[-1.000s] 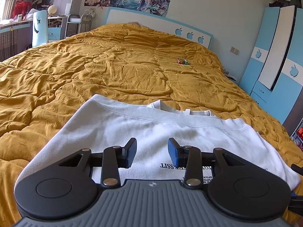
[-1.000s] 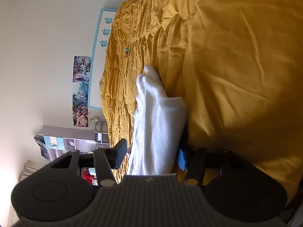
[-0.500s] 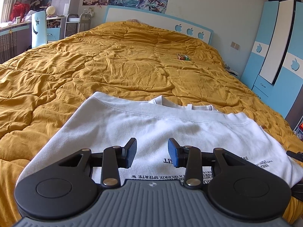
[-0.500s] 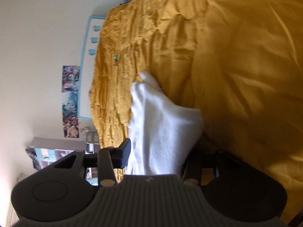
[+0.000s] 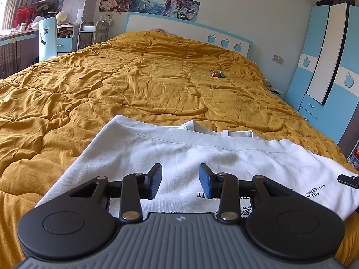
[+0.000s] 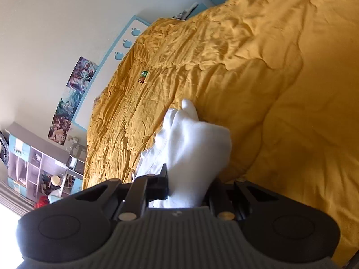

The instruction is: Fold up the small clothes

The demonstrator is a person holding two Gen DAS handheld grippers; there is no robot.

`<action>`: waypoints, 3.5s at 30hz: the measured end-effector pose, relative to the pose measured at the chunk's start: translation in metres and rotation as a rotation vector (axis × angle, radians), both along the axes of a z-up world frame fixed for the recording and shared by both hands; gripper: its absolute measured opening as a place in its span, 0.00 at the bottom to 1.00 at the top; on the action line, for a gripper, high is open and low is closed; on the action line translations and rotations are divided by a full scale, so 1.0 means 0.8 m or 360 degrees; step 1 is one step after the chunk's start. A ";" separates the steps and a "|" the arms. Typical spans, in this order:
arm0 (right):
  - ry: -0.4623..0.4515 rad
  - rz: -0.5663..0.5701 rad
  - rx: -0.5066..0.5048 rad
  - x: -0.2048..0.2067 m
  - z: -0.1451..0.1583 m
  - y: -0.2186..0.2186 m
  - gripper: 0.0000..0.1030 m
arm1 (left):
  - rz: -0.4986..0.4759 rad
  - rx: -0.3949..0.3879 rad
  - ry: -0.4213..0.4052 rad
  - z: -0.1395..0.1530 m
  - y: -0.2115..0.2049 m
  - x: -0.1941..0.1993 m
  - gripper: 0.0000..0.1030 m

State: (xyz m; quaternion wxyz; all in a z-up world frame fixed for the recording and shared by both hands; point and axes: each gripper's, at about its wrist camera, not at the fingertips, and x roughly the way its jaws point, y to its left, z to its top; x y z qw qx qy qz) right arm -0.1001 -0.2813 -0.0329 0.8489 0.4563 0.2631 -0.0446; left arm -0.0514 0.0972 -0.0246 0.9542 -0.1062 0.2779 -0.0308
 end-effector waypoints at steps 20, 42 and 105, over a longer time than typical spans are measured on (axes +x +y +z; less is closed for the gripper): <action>-0.0493 0.0439 -0.0728 0.037 0.121 0.160 0.09 | 0.0253 -0.0126 -0.0046 0.014 0.074 -0.022 0.43; -0.0602 0.1671 -0.1583 0.036 0.013 0.488 0.08 | 0.0618 -0.0218 0.0014 0.001 0.164 -0.054 0.43; -0.0425 0.1302 -0.0737 0.077 0.012 0.255 0.00 | -0.0012 0.0120 0.0152 0.012 0.088 -0.005 0.12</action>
